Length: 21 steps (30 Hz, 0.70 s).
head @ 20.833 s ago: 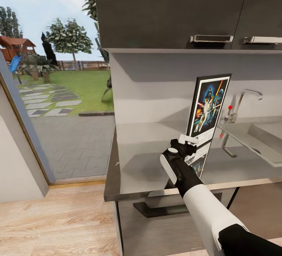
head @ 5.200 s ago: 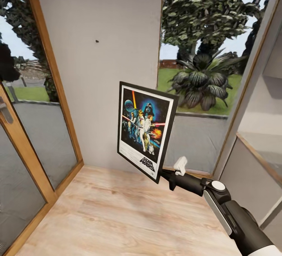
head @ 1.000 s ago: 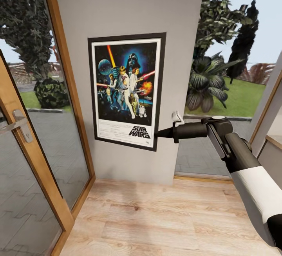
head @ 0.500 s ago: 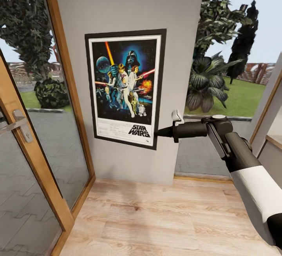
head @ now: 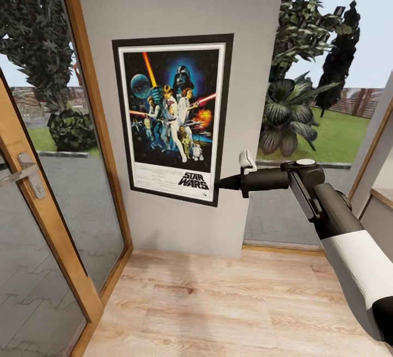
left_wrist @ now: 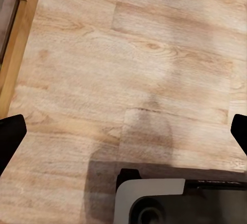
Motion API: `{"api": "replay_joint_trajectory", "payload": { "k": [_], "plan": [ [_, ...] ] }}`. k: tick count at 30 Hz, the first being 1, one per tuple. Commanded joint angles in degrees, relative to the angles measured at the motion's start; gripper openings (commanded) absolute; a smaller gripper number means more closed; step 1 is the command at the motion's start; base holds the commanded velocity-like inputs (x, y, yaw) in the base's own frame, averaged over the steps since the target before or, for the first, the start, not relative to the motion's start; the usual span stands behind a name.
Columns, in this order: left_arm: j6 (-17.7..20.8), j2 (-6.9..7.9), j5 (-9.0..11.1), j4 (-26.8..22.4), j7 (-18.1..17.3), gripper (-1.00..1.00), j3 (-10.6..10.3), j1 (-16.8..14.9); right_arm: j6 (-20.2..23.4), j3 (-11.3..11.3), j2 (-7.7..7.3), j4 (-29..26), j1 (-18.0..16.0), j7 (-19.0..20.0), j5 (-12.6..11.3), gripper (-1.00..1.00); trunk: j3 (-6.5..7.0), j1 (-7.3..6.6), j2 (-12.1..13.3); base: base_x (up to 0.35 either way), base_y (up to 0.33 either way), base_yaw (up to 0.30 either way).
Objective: Pick up the poster from the kitchen countertop and hang it on one of the wall nails in the kitchen.
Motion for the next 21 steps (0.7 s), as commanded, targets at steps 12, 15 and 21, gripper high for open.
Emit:
{"api": "replay_joint_trajectory", "payload": {
  "k": [12,15,21],
  "plan": [
    [-2.0,-0.04,0.0,-0.1,-0.3,1.00,0.2,0.0,0.5,1.3,0.09,-0.1,-0.1,0.0,-0.6,-1.00,-0.12,0.04,-0.1,0.000,0.000,0.000],
    [-2.0,-0.04,0.0,-0.1,-0.3,1.00,0.2,0.0,0.5,1.3,0.10,-0.1,-0.1,0.0,-0.6,-1.00,-0.12,0.04,-0.1,0.000,0.000,0.000],
    [-2.0,-0.04,0.0,-0.1,-0.3,1.00,0.2,0.0,0.5,1.4,0.11,-0.1,-0.1,0.0,-0.6,-1.00,-0.12,0.04,-0.1,0.000,0.000,0.000]
  ]
}}
